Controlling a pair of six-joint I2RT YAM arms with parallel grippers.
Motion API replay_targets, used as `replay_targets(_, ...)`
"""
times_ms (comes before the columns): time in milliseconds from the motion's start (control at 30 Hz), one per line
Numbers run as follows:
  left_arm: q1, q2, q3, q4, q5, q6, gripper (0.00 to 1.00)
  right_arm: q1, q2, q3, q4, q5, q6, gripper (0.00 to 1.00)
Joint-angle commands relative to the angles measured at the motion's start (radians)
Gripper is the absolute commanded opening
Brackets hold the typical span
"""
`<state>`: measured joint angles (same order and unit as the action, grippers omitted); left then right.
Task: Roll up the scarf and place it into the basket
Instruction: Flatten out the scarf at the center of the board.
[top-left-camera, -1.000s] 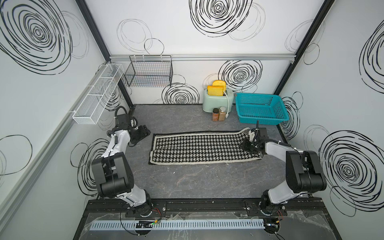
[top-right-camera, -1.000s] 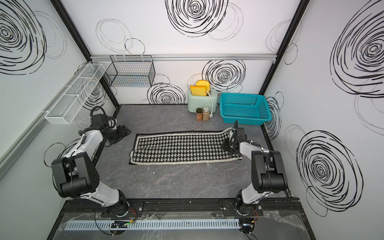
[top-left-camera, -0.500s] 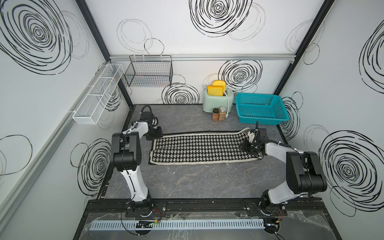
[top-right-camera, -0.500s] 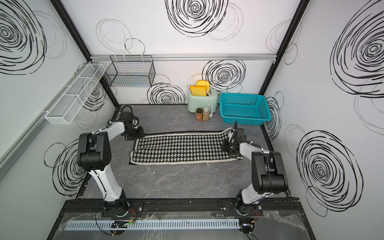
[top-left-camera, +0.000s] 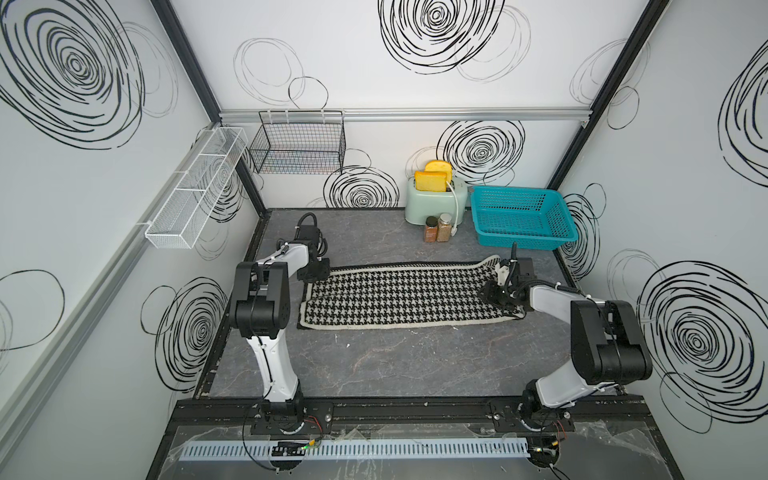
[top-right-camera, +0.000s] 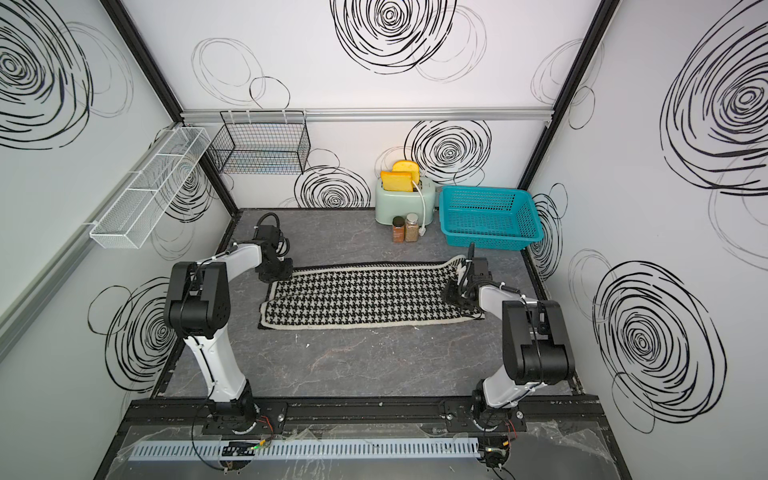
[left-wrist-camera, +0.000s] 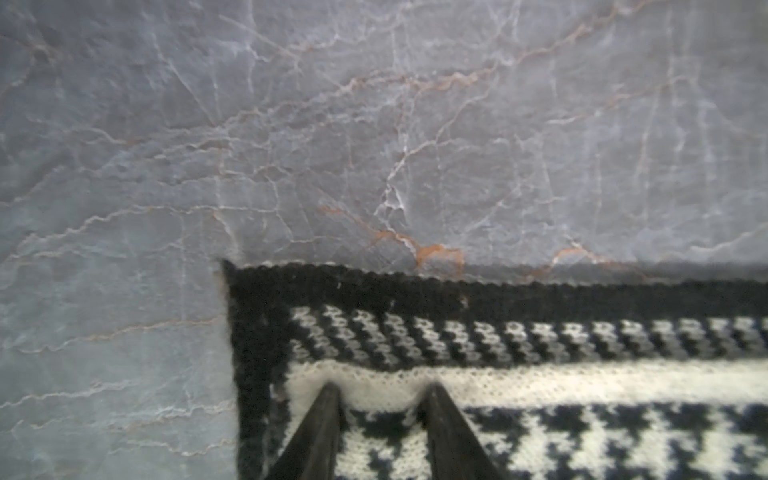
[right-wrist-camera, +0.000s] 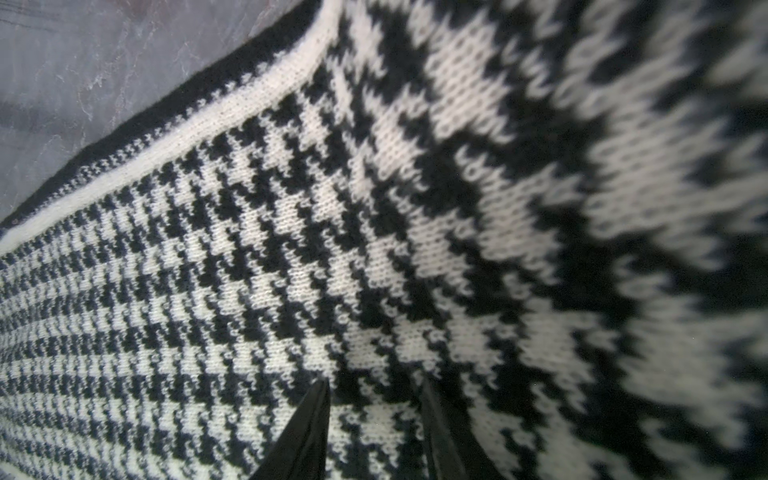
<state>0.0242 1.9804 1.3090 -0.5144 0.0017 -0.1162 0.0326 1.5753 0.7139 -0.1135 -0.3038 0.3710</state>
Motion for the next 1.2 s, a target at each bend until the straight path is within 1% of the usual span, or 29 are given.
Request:
replay_targets(0, -0.001, 0.029, 0.024, -0.008, -0.029, 0.009, 0.32, -0.013, -0.002, -0.039, -0.029, 0.014, -0.006, 0.40)
replay_targets(67, -0.001, 0.025, 0.027, -0.011, -0.020, 0.008, 0.19, -0.019, -0.009, -0.045, -0.027, 0.015, -0.007, 0.40)
replay_targets(200, -0.003, 0.001, 0.046, -0.029, -0.012, 0.008, 0.01, -0.029, -0.005, -0.062, -0.020, 0.014, -0.005, 0.39)
replay_targets(500, -0.026, -0.093, 0.112, -0.105, -0.064, 0.027, 0.00, -0.069, 0.022, -0.111, -0.003, 0.003, 0.006, 0.38)
replay_targets(600, -0.027, -0.077, 0.139, -0.108, -0.081, 0.028, 0.00, -0.072, 0.020, -0.114, -0.005, 0.006, 0.009, 0.38)
replay_targets(700, -0.024, -0.030, 0.179, -0.106, -0.095, 0.025, 0.00, -0.076, 0.019, -0.113, -0.010, 0.011, 0.008, 0.38)
replay_targets(800, -0.011, 0.031, 0.223, -0.104, -0.095, 0.021, 0.02, -0.078, 0.013, -0.114, -0.016, 0.018, 0.009, 0.38)
replay_targets(833, -0.007, 0.046, 0.231, -0.093, -0.095, 0.022, 0.07, -0.080, 0.010, -0.116, -0.015, 0.020, 0.011, 0.38)
replay_targets(867, -0.003, 0.061, 0.240, -0.083, -0.097, 0.025, 0.15, -0.080, 0.010, -0.115, -0.017, 0.019, 0.012, 0.38)
replay_targets(933, 0.005, 0.090, 0.264, -0.076, -0.096, 0.035, 0.21, -0.082, 0.012, -0.114, -0.018, 0.019, 0.016, 0.37)
replay_targets(967, 0.009, 0.101, 0.278, -0.075, -0.095, 0.038, 0.27, -0.082, 0.014, -0.113, -0.021, 0.020, 0.017, 0.37)
replay_targets(1033, 0.014, 0.104, 0.299, -0.080, -0.092, 0.041, 0.43, -0.082, 0.015, -0.110, -0.022, 0.020, 0.017, 0.37)
replay_targets(1067, 0.014, 0.095, 0.306, -0.089, -0.091, 0.041, 0.47, -0.081, 0.018, -0.105, -0.024, 0.020, 0.017, 0.37)
replay_targets(1133, 0.013, 0.048, 0.294, -0.103, -0.068, 0.034, 0.48, -0.080, 0.012, -0.097, -0.035, 0.022, 0.021, 0.37)
replay_targets(1167, 0.008, 0.007, 0.264, -0.105, -0.041, 0.025, 0.47, -0.081, 0.005, -0.094, -0.038, 0.020, 0.025, 0.37)
